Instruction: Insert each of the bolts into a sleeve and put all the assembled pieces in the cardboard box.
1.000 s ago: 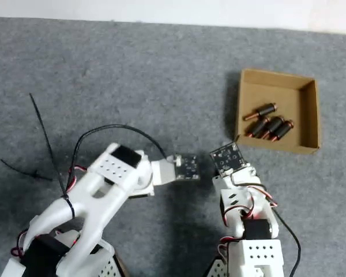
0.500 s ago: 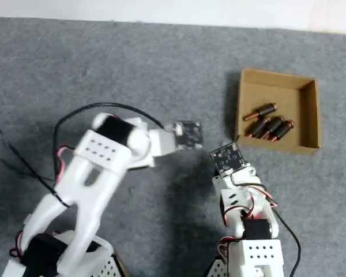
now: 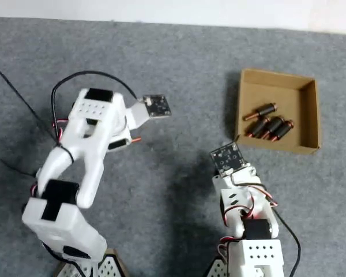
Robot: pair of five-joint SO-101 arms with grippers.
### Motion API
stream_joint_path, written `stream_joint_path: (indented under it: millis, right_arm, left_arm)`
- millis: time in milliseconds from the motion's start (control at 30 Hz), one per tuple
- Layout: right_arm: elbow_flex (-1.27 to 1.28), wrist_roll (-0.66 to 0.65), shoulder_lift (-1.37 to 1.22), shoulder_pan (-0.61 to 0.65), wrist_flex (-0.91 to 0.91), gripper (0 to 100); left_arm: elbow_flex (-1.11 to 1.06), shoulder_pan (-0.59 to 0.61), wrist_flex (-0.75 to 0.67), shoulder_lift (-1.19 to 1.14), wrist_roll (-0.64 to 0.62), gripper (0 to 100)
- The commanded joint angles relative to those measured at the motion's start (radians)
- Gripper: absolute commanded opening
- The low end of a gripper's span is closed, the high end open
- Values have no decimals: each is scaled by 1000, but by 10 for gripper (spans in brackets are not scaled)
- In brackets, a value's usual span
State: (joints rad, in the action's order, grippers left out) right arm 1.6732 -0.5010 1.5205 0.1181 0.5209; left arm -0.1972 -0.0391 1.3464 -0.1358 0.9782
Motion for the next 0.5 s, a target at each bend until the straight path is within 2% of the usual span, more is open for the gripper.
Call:
stream_joint_path:
  millis: [0,167,233,333,467]
  right_arm:
    - [93,2,15,-7,-61,5]
    - [94,2,15,-7,-61,5]
    - [94,2,15,-7,-61,5]
    - [94,2,15,-7,-61,5]
    - [94,2,15,-7,-62,5]
  left_arm:
    - [136,13,38,-33,-9,215]
    - [151,4,37,-54,-77,188]
    - [154,2,31,-53,-173,189]
    - [196,12,37,-54,-422,186]
    - [223,70,38,-53,-910,189]
